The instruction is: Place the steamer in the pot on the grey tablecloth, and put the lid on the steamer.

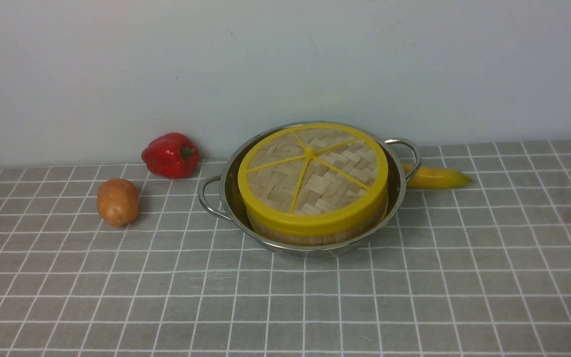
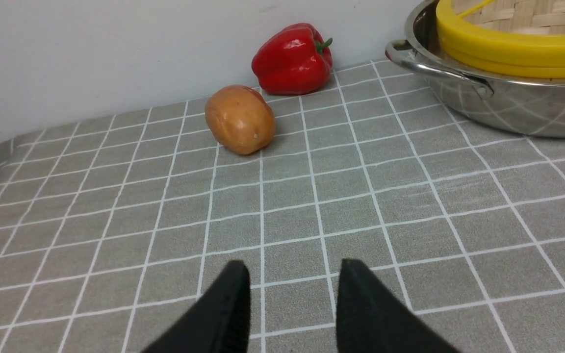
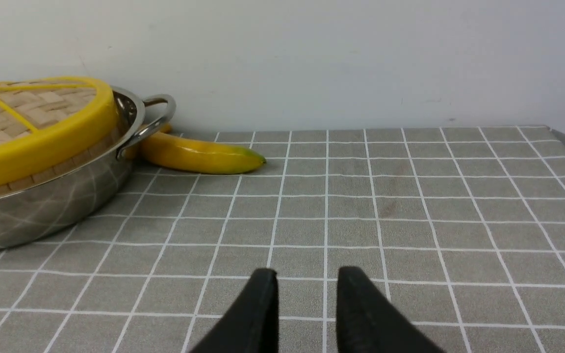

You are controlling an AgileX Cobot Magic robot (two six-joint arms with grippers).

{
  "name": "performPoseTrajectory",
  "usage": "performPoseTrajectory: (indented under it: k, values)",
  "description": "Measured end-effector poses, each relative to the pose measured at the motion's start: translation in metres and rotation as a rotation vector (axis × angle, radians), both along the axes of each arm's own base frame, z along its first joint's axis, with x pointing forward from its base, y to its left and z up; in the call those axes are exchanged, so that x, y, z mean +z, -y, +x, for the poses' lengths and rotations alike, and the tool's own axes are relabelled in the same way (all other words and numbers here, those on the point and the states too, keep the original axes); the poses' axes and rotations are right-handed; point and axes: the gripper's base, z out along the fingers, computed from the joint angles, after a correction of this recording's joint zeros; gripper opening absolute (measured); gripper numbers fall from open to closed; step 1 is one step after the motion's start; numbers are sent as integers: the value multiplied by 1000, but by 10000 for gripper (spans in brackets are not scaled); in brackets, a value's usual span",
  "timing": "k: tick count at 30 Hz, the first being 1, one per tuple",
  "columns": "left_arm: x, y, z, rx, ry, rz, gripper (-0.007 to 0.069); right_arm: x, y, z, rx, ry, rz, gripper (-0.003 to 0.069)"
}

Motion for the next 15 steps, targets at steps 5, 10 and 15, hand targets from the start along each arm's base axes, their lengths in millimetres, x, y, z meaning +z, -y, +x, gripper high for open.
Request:
performPoseTrajectory:
  k: [5, 10, 15]
  values:
    - [0, 0, 0, 0, 0, 0, 243, 0, 0, 0, 0, 0, -1, 211]
    - [0, 0, 0, 0, 0, 0, 243, 0, 0, 0, 0, 0, -1, 225]
    - [0, 0, 0, 0, 0, 0, 243, 0, 0, 0, 0, 0, -1, 236]
